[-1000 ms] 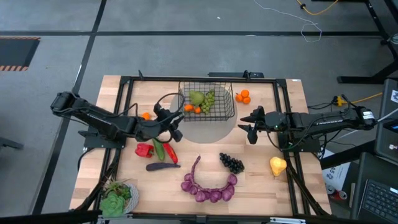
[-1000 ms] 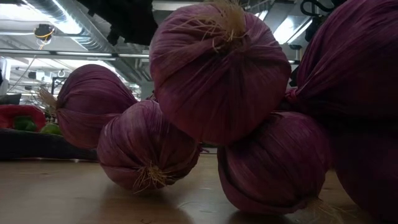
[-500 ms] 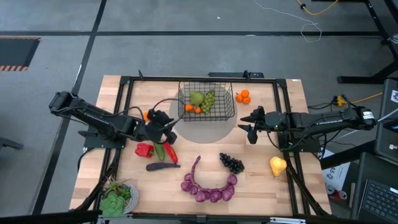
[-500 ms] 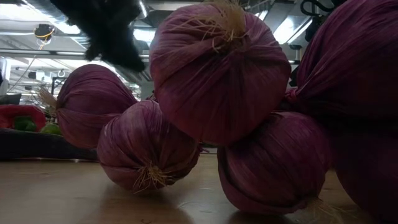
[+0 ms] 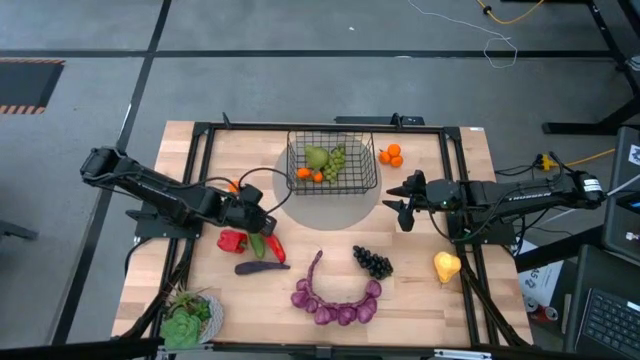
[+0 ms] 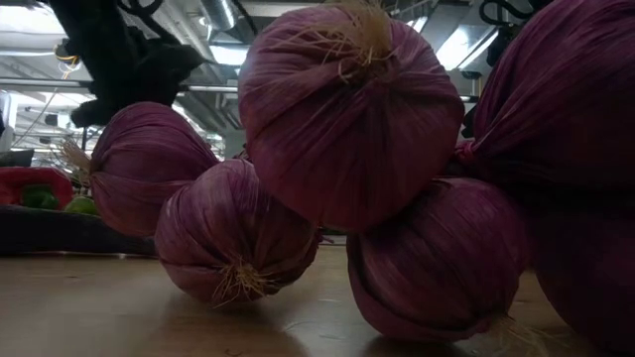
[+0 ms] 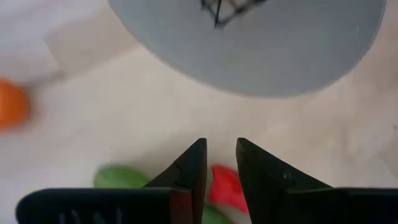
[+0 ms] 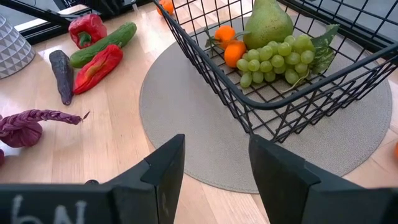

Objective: Build produce basket
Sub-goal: Put the red chili pepper into the black wire basket

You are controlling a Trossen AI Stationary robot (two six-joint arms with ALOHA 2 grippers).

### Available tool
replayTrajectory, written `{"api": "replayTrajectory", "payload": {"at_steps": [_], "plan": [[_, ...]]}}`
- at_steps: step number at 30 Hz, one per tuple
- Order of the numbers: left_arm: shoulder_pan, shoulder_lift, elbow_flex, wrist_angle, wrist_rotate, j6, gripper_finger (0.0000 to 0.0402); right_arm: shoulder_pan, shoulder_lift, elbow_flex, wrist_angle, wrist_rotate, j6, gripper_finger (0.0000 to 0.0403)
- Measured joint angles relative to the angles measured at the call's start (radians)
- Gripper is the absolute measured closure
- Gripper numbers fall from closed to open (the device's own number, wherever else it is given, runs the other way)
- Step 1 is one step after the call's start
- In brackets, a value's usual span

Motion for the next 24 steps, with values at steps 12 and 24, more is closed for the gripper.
{"api": "replayTrajectory", "payload": {"at_steps": [12,24], "plan": [[-0.022,0.054,0.000,-0.029,0.191,0.065,0.0319,0.000,0.000,0.000,0.005,0.000,0.003,0.0221],[-0.045,0.144,0.001,0.087,0.328,-0.039,0.0319,0.000,0.000,0.000,0.014,0.000,0.003,0.0221]]}}
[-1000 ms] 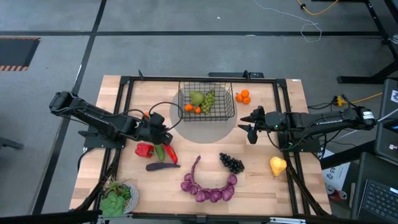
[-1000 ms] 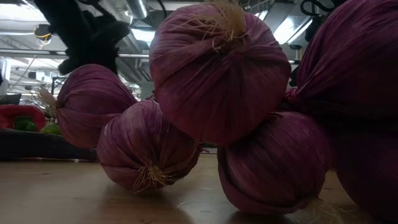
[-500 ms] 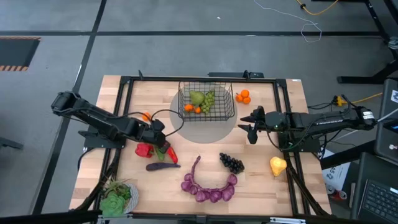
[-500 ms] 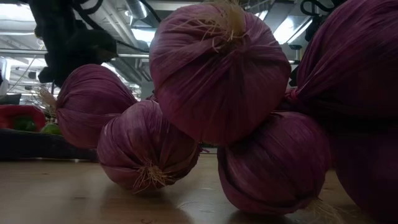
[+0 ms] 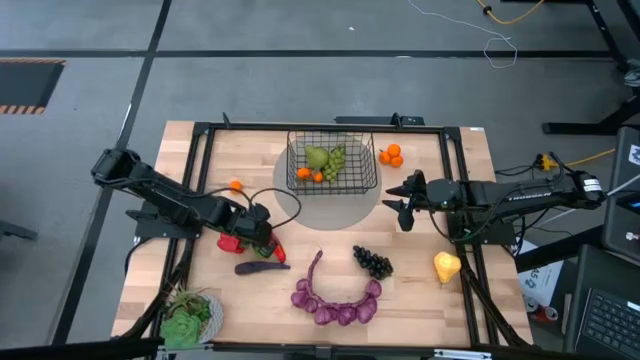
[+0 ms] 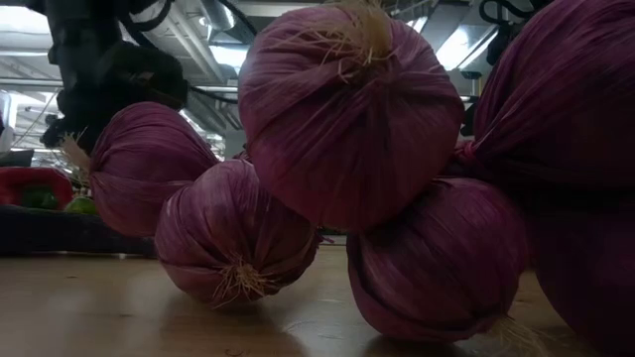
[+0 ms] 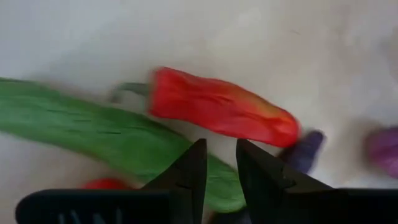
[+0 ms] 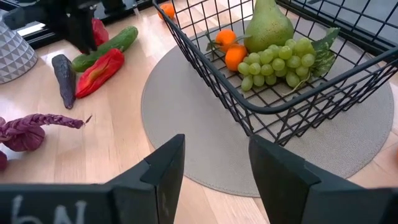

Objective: Build produce basket
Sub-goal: Put the red chili pepper into the black wire basket

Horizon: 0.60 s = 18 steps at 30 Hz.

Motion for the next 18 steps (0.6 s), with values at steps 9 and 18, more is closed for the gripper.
{"api": "replayTrajectory", "payload": {"at_steps": [9,18], "plan": [[0.036,0.090,0.000,0.020,0.112,0.031,0.0319,0.000,0.000,0.000,0.005,0.000,-0.002,0.0221],[0.165,0.099,0.000,0.014,0.013,0.197,0.0319,0.000,0.000,0.000,0.005,0.000,-0.004,0.0221]]}}
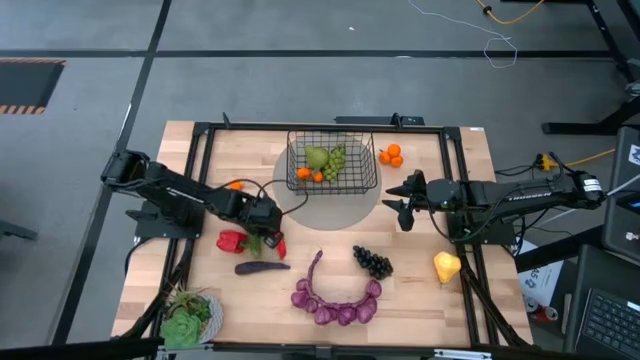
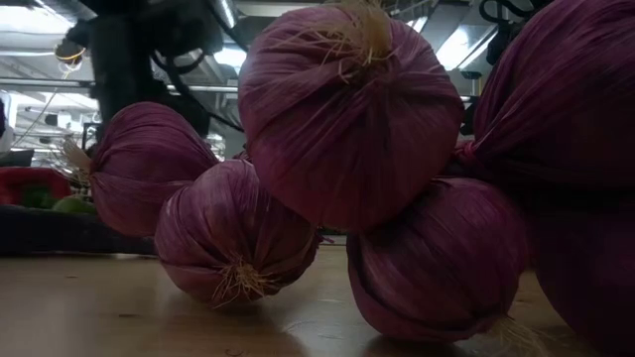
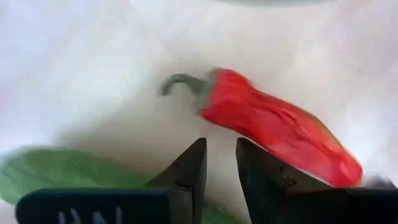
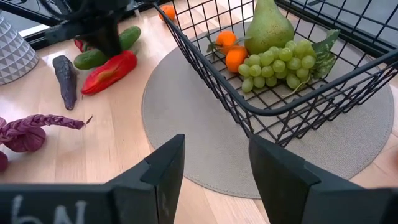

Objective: Build produce basket
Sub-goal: Put the red chili pepper into the black wire basket

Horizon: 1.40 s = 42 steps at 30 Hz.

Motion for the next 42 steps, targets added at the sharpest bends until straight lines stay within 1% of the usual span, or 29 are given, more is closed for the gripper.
{"api": "replayTrajectory", "payload": {"at_steps": [2,5,8,12,14,17,19,24,26,28,29,33,34,36,39,42], "plan": [[0.031,0.000,0.000,0.000,-0.039,0.044,0.0319,0.000,0.000,0.000,0.000,0.000,0.000,0.0221],[0.071,0.000,0.000,0.004,-0.124,0.091,0.0319,0.000,0.000,0.000,0.000,0.000,0.000,0.0221],[0.103,0.000,0.000,0.017,-0.195,0.102,0.0319,0.000,0.000,0.000,0.000,0.000,0.000,0.0221],[0.118,0.000,0.000,0.038,-0.184,0.091,0.0319,0.000,0.000,0.000,0.000,0.000,0.000,0.0221],[0.111,-0.009,0.000,0.017,-0.154,0.062,0.0319,0.000,0.000,0.000,0.000,0.000,0.000,0.0221],[0.098,-0.033,0.000,-0.026,-0.150,0.013,0.0326,0.000,0.000,0.000,-0.001,0.000,0.000,0.0221],[0.085,-0.056,-0.001,-0.040,-0.169,-0.006,0.0336,0.000,0.000,0.000,-0.001,0.000,0.000,0.0221],[0.044,-0.119,0.023,-0.051,-0.260,-0.009,0.0371,0.000,0.000,0.000,-0.001,0.000,0.000,0.0221],[0.020,-0.141,0.040,-0.048,-0.270,-0.009,0.0384,0.000,0.000,0.000,-0.001,0.000,0.000,0.0221],[-0.015,-0.145,0.060,-0.049,-0.245,-0.006,0.0395,0.000,0.000,0.000,-0.001,0.000,0.000,0.0221],[-0.033,-0.145,0.070,-0.049,-0.206,-0.006,0.0398,0.000,0.000,0.000,-0.001,0.000,0.000,0.0221],[-0.115,-0.137,0.084,-0.027,0.025,-0.010,0.0399,0.000,0.000,0.000,-0.002,0.000,0.000,0.0221],[-0.139,-0.122,0.084,-0.015,0.059,-0.021,0.0399,0.000,0.000,0.000,-0.002,0.000,0.000,0.0221],[-0.179,-0.093,0.084,-0.010,0.073,-0.071,0.0400,0.000,0.000,0.000,-0.002,0.000,-0.001,0.0221],[-0.216,-0.041,0.084,-0.011,0.040,-0.141,0.0400,0.000,0.000,0.000,-0.002,0.000,-0.002,0.0221],[-0.211,0.012,0.084,-0.013,0.060,-0.138,0.0401,0.000,0.000,0.000,-0.002,0.000,-0.004,0.0221]]}}
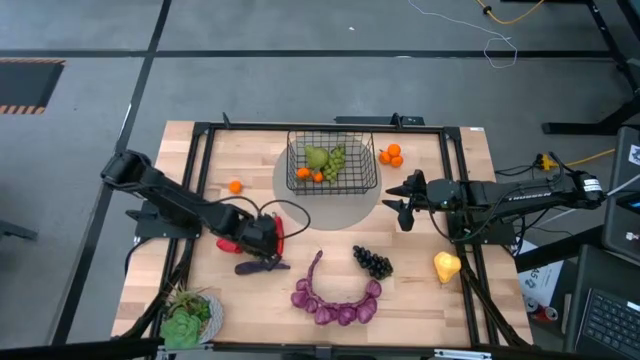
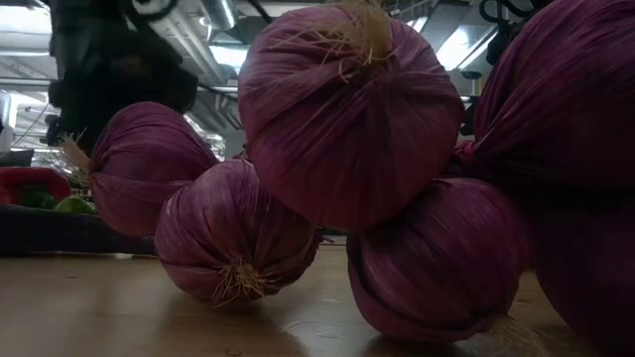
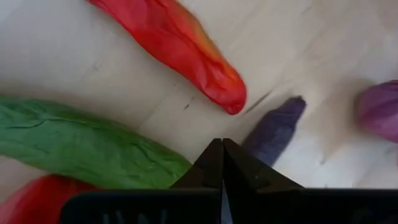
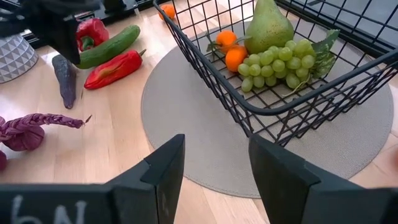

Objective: Build produce basket
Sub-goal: Put the red chili pepper into the black wire basket

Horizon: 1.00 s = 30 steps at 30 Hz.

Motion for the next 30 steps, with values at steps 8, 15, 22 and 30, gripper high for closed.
{"api": "replayTrajectory", "payload": {"at_steps": [8,15,22,30], "plan": [[0.035,0.086,0.000,0.017,-0.005,0.022,0.0400,0.000,0.000,0.000,0.001,0.000,-0.025,0.0221],[0.025,0.073,0.000,0.032,-0.155,-0.006,0.0399,0.000,0.000,0.000,0.001,0.000,-0.023,0.0221],[0.043,0.074,0.000,0.030,-0.280,-0.033,0.0385,0.000,0.000,0.000,0.001,0.000,-0.019,0.0221],[0.050,0.074,0.000,0.020,-0.299,0.014,0.0310,0.000,0.000,0.000,0.001,0.000,-0.020,0.0221]]}}
